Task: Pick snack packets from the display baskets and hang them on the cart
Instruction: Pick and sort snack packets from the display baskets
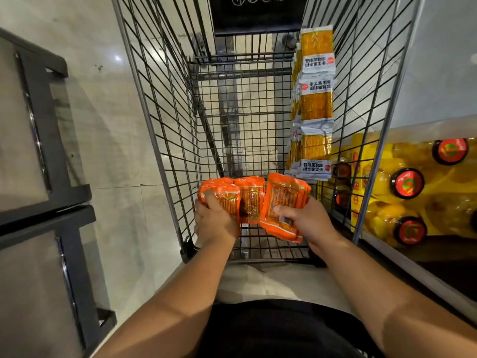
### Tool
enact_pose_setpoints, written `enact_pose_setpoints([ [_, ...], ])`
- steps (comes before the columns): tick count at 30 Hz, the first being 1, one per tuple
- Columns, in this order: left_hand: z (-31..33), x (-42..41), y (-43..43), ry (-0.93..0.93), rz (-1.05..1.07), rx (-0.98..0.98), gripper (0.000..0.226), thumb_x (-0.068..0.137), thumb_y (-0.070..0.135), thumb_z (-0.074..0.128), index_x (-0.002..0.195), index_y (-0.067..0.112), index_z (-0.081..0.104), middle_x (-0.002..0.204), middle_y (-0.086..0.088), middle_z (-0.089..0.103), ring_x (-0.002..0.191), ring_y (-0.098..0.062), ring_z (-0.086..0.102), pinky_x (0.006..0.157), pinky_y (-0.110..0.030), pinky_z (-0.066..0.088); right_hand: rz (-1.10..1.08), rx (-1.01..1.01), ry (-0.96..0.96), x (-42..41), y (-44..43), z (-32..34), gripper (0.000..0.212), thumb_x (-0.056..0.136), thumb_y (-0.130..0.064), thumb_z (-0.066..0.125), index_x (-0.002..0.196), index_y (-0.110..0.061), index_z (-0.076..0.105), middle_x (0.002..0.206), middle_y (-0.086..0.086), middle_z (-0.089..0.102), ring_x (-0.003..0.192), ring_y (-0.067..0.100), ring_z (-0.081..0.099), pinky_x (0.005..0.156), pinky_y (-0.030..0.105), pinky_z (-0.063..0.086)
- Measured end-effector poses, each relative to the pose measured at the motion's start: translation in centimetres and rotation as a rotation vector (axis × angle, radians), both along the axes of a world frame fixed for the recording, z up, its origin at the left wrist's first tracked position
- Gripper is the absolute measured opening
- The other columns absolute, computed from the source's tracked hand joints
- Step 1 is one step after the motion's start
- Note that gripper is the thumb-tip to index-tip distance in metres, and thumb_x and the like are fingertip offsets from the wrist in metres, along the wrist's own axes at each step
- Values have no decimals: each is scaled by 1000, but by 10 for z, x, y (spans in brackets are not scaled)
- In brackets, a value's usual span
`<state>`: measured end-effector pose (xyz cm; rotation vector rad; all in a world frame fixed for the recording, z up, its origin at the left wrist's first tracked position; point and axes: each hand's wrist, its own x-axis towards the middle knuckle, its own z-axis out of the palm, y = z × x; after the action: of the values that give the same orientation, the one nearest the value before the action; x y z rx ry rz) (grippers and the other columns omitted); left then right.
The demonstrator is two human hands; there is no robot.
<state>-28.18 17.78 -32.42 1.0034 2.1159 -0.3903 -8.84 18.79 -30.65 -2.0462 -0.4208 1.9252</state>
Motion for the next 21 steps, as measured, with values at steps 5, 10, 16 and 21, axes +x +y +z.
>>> enact_pose_setpoints([
  [5,-3,4,0,8,-12,12,84,89,23,70,142,33,5,146,-22,27,133,-42,39,104,-59,44,8,-14,2,-1,3,-1,55,75,-19,87,125,-25,64,110,-3,76,98,18,74,94,49,57],
  [10,0,-1,3,55,22,75,99,80,18,82,149,25,11,140,-22,29,128,-40,42,103,-50,45,18,-22,-11,-1,5,-3,58,74,-20,87,126,-26,63,112,-3,75,101,19,73,95,51,56],
  [16,0,-2,6,52,119,123,114,70,16,90,152,18,12,140,-21,42,132,-39,44,107,-49,43,33,-24,-9,-2,7,-1,51,77,-16,85,122,-26,66,108,-3,76,99,19,74,95,50,57],
  [21,6,0,3,93,73,140,95,71,20,90,145,6,33,139,-17,49,132,-34,45,111,-42,37,60,-21,-12,-4,10,2,51,76,-18,85,123,-25,65,108,-3,76,97,18,74,94,50,57],
])
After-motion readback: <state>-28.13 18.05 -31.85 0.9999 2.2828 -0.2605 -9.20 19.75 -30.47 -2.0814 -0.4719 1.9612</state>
